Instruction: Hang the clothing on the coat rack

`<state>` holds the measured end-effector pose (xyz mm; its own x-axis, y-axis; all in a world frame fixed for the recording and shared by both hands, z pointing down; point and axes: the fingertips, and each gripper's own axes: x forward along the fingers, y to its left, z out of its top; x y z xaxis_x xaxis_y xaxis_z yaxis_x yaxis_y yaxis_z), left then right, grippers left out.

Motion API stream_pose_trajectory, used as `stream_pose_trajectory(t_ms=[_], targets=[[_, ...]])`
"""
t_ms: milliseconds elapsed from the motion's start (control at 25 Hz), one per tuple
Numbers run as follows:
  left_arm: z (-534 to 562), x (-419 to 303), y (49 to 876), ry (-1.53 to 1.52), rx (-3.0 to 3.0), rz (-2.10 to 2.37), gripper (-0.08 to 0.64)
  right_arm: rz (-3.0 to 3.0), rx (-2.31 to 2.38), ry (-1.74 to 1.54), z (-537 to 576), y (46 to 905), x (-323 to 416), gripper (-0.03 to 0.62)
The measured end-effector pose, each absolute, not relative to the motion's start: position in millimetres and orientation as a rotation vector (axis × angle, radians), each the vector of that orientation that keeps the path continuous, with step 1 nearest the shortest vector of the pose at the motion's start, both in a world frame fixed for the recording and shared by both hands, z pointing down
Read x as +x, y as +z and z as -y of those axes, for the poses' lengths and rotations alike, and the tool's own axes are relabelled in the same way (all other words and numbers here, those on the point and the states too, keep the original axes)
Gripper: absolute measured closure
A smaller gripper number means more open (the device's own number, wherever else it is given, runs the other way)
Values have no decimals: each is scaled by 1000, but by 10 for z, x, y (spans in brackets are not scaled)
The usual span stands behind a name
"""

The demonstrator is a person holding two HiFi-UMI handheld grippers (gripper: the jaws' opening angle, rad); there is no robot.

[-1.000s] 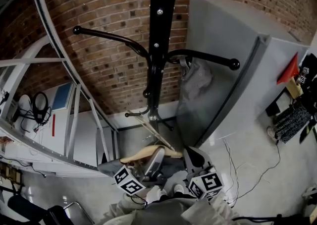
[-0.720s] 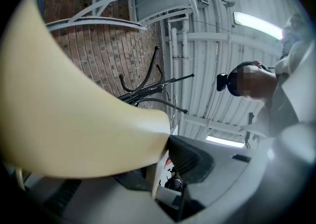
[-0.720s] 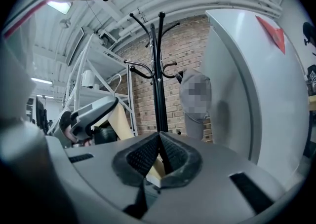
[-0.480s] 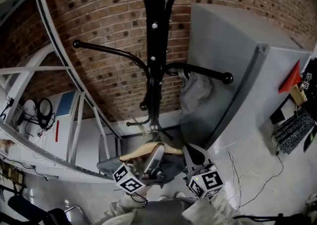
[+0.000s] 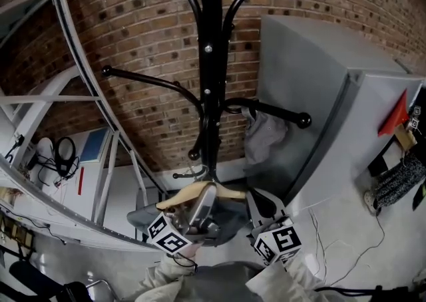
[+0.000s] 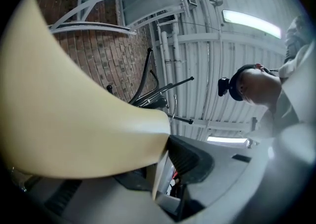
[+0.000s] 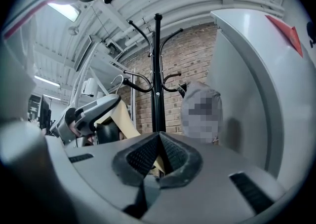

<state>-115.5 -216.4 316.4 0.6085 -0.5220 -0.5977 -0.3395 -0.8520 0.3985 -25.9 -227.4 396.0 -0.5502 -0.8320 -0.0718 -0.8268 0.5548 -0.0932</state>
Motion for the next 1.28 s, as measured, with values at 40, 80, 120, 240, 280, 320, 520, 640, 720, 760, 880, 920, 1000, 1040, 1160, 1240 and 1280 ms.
stream_pose_trajectory(t_ms=[40, 80, 120, 240, 280, 320, 520, 640, 720, 760, 880, 920, 1000, 1040, 1160, 1240, 1280], targets=[[2180, -1161, 3144, -1085, 2594, 709, 454, -2673, -1427, -66, 2286, 3943, -261, 568], [2196, -1168, 3128, -1090, 2597, 711, 454, -2673, -1421, -58, 2296, 3925, -265, 568], [2212, -1173, 3115, -1094, 2598, 713, 454, -2671, -1415, -50, 2304, 3906, -268, 568], [2264, -1168, 3075, -1099, 2603, 716, 454, -2664, -1407, -33, 2335, 3866, -256, 568], [2285, -1163, 3065, -1099, 2604, 718, 454, -2660, -1407, -29, 2349, 3863, -247, 568], [2307, -1158, 3055, -1099, 2605, 719, 454, -2657, -1406, -25, 2364, 3858, -240, 568], [2411, -1136, 3019, -1093, 2608, 718, 454, -2655, -1392, -16, 2422, 3829, -250, 568], [2467, -1128, 3000, -1088, 2603, 715, 454, -2656, -1390, -21, 2450, 3823, -255, 568], [2497, -1127, 2979, -1088, 2601, 713, 454, -2655, -1390, -23, 2471, 3807, -252, 568], [2511, -1129, 2978, -1088, 2600, 715, 454, -2655, -1390, -23, 2480, 3800, -248, 568], [2562, -1137, 3019, -1083, 2590, 730, 454, -2655, -1390, -28, 2503, 3809, -230, 568], [2586, -1140, 3040, -1081, 2586, 737, 454, -2656, -1390, -31, 2512, 3820, -226, 568], [2640, -1141, 3083, -1076, 2577, 750, 454, -2659, -1391, -41, 2528, 3846, -222, 568], [2662, -1142, 3105, -1073, 2571, 756, 454, -2661, -1391, -45, 2532, 3856, -222, 568], [2699, -1152, 3157, -1065, 2559, 769, 454, -2668, -1394, -53, 2527, 3872, -216, 568], [2722, -1153, 3167, -1064, 2559, 772, 454, -2667, -1399, -56, 2530, 3880, -197, 568], [2734, -1152, 3171, -1064, 2559, 774, 453, -2666, -1402, -58, 2532, 3887, -186, 568]])
